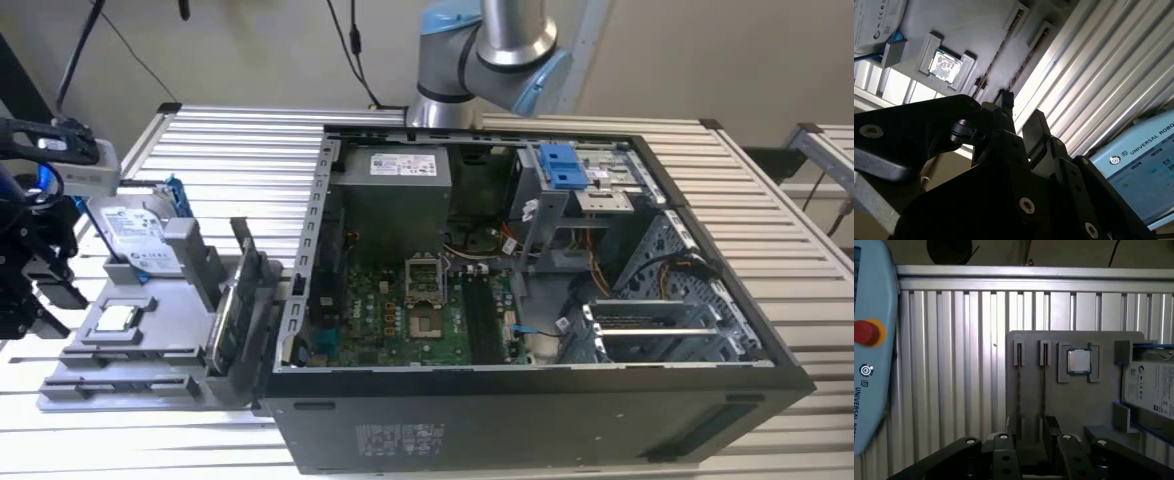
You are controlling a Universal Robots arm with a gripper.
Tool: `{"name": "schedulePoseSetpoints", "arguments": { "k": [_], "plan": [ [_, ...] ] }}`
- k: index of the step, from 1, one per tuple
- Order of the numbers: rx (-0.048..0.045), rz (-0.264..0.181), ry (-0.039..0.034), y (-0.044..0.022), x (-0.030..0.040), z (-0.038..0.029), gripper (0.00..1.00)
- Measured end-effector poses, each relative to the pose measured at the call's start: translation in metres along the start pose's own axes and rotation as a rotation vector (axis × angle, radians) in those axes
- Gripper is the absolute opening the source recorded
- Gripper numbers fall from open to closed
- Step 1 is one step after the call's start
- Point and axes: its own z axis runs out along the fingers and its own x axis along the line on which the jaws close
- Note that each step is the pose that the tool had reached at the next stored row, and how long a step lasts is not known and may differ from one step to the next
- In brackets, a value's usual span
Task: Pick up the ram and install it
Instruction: 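Pick up the ram and move it above insertion slot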
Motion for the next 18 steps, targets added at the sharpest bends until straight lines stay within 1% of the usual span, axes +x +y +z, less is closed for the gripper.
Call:
{"name": "schedulePoseSetpoints", "arguments": {
  "k": [4,11,18],
  "plan": [
    [0.0006,-0.013,-0.0011,0.0001,0.0004,0.0063,0.36],
    [0.0134,-0.032,-0.0048,0.0035,0.0009,0.0172,0.36],
    [0.0137,-0.034,-0.005,0.0035,0.0014,0.0298,0.36]
  ]
}}
